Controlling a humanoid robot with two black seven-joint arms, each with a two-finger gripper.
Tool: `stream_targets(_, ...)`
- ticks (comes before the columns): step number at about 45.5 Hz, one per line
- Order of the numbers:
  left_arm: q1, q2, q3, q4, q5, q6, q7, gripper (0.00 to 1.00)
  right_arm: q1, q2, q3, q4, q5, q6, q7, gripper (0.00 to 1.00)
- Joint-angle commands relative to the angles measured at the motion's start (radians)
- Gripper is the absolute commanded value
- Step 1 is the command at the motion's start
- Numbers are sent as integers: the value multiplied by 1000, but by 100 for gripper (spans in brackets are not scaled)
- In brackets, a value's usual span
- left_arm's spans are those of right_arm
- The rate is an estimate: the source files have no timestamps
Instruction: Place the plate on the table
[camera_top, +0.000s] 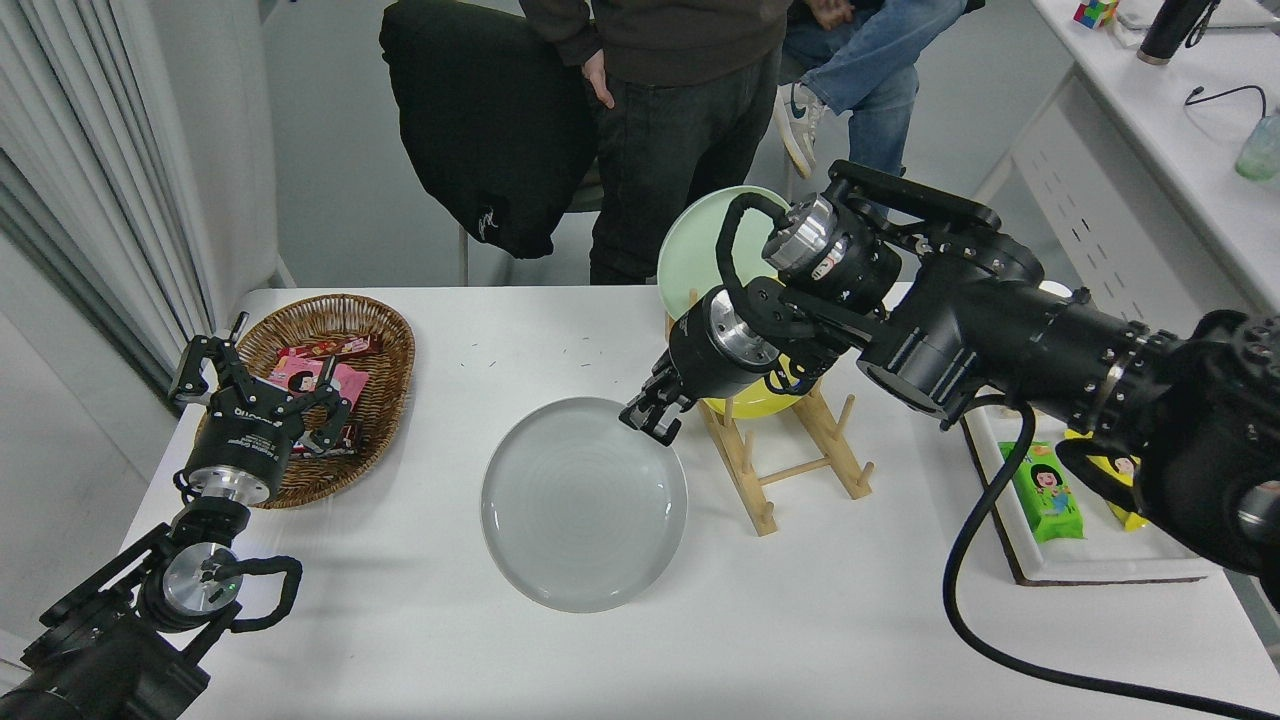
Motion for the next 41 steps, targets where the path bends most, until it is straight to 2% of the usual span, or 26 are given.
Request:
stream_targets(1, 0, 0, 0, -1, 0, 0, 0, 98, -59, 15, 34, -93, -5, -1, -1, 0)
stream_targets(20, 0, 0, 0, 1, 0, 0, 0, 98, -163, 15, 65, -94, -145, -1, -96, 0)
stream_targets(41, 0, 0, 0, 1, 0, 0, 0, 98, -232, 15, 273, -211, -160, -1, -87, 0)
